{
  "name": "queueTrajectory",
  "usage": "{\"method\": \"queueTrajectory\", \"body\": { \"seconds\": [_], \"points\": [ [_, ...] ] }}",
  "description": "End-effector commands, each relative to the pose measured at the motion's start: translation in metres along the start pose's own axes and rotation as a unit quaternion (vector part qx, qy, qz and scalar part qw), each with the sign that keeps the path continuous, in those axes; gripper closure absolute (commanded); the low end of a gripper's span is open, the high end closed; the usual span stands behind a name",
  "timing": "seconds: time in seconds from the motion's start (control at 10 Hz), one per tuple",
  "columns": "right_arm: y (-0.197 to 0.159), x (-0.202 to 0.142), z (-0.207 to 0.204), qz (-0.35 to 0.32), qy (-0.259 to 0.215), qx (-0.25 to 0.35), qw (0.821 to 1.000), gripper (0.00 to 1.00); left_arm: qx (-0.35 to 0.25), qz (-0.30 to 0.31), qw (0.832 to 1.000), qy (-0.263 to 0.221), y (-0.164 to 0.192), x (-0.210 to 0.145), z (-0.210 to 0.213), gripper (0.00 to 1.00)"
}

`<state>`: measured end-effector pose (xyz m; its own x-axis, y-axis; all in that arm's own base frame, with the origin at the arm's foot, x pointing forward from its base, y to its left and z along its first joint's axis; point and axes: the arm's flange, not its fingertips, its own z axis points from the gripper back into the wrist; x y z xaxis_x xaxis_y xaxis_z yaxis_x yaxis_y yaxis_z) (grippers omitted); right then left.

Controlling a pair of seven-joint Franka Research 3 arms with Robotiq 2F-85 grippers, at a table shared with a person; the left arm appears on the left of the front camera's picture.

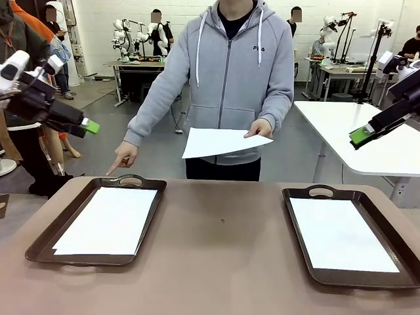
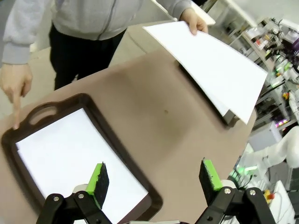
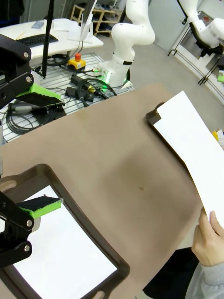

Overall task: Sort the A4 documents.
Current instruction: Receive the A4 Paper.

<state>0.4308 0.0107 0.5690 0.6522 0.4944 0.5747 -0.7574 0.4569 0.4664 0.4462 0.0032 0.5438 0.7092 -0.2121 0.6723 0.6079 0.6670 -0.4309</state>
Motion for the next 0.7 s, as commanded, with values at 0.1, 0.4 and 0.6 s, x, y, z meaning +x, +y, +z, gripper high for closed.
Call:
{"method": "queueTrajectory", "body": {
  "seconds": [0.1,0.4,0.6],
  "points": [
    [0.0,-0.001,-0.002,0.002,-0.005,0.003,1.0,0.0,-0.107,0.085,0.991,-0.007,0.018,0.03,-0.058,0.0],
    [0.0,-0.001,-0.002,0.002,-0.005,0.003,1.0,0.0,-0.179,0.138,0.974,-0.001,0.031,0.048,-0.111,0.0],
    [0.0,-0.001,-0.002,0.002,-0.005,0.003,1.0,0.0,-0.231,0.165,0.959,-0.003,0.032,0.059,-0.144,0.0]
  ]
}}
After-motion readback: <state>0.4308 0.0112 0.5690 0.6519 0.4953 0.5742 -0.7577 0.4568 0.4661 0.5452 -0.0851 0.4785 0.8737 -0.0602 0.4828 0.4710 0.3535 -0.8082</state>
